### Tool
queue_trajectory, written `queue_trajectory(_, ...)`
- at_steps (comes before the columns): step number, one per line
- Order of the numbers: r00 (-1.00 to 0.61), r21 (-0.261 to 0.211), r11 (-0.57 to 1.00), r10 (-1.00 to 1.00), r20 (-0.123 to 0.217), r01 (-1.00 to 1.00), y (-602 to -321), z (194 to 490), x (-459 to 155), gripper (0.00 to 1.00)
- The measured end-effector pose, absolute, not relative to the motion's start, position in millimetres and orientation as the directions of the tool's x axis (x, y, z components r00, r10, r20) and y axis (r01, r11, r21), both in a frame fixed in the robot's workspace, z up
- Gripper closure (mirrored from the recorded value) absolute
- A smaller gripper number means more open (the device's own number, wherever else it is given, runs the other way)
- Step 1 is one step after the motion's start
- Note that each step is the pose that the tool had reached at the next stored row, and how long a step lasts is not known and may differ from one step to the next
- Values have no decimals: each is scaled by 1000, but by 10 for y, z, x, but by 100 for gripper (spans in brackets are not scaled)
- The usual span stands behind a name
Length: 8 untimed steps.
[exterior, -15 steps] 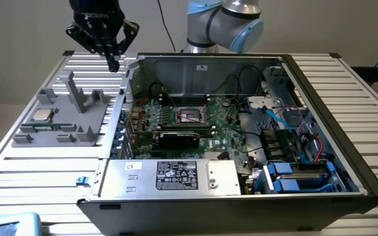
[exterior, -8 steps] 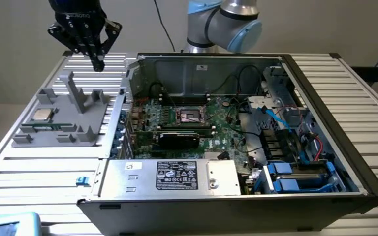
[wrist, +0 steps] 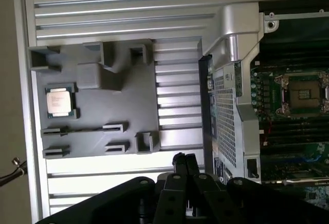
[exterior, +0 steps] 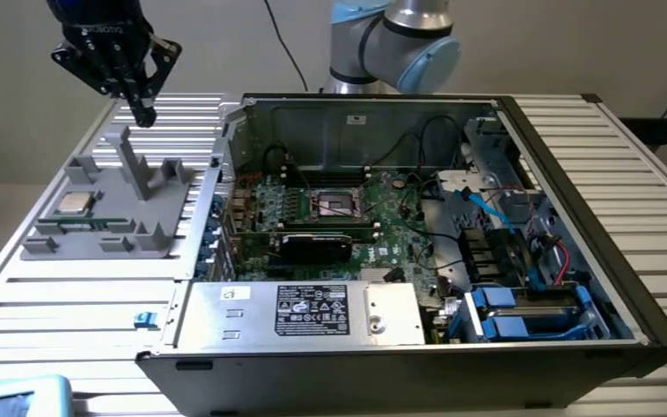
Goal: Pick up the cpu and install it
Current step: 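Reach for the cpu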
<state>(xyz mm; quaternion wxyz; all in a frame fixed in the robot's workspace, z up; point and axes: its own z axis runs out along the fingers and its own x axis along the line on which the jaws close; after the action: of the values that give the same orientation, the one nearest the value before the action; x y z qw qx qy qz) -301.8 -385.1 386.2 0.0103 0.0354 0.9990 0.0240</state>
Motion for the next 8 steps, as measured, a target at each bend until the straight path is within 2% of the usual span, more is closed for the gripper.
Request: queue_trajectory(8,-997,49,996,71,-19,70,-3782,3785,-3384,89)
